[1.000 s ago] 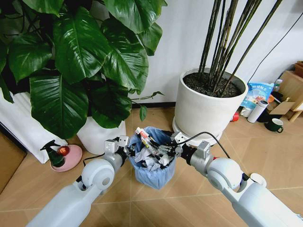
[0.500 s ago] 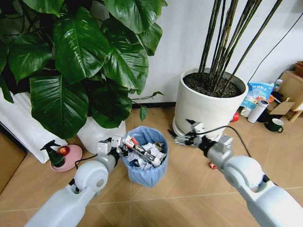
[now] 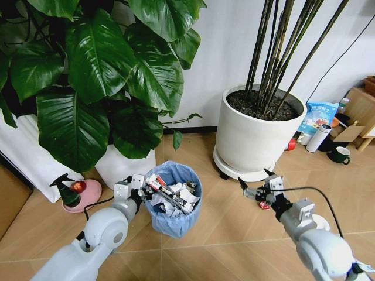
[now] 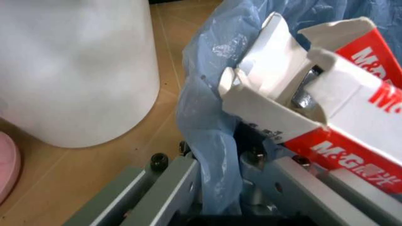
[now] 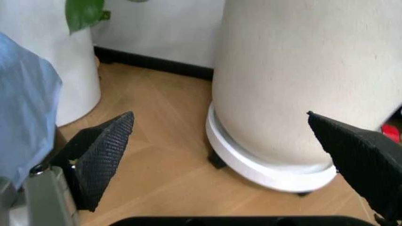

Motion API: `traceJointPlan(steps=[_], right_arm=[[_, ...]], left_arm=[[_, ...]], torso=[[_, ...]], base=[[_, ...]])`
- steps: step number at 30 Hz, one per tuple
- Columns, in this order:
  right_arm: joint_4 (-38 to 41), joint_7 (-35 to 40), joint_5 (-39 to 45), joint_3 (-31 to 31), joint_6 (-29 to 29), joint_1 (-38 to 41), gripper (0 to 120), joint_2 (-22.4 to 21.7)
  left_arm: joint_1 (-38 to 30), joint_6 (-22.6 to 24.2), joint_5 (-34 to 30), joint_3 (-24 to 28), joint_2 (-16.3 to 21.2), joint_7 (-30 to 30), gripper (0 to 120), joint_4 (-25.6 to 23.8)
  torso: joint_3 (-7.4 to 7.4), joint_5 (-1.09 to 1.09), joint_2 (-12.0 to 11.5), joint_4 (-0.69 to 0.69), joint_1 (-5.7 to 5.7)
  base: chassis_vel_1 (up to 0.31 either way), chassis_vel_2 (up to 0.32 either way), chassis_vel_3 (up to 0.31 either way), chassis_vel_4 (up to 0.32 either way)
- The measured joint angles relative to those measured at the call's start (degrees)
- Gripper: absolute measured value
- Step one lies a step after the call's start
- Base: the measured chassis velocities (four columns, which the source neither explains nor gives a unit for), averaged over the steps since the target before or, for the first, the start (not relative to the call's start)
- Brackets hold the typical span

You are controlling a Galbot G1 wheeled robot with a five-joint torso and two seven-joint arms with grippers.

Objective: Pick up the trash bin and place the garbage on the floor into it.

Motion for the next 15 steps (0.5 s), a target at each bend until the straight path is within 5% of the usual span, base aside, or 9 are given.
traceJointPlan(steps=[15], right_arm=[[-2.08,-0.06,-0.67,3.48,1.60,-1.63,100,0.77]], left_arm=[[0.33,-0.22,0.05,-0.29,0.18,-0.02,0,-0.75]], torso=[[0.01,0.01,0.00,0.01,0.00]], base=[[-0.044,-0.049,0.051,0.054]])
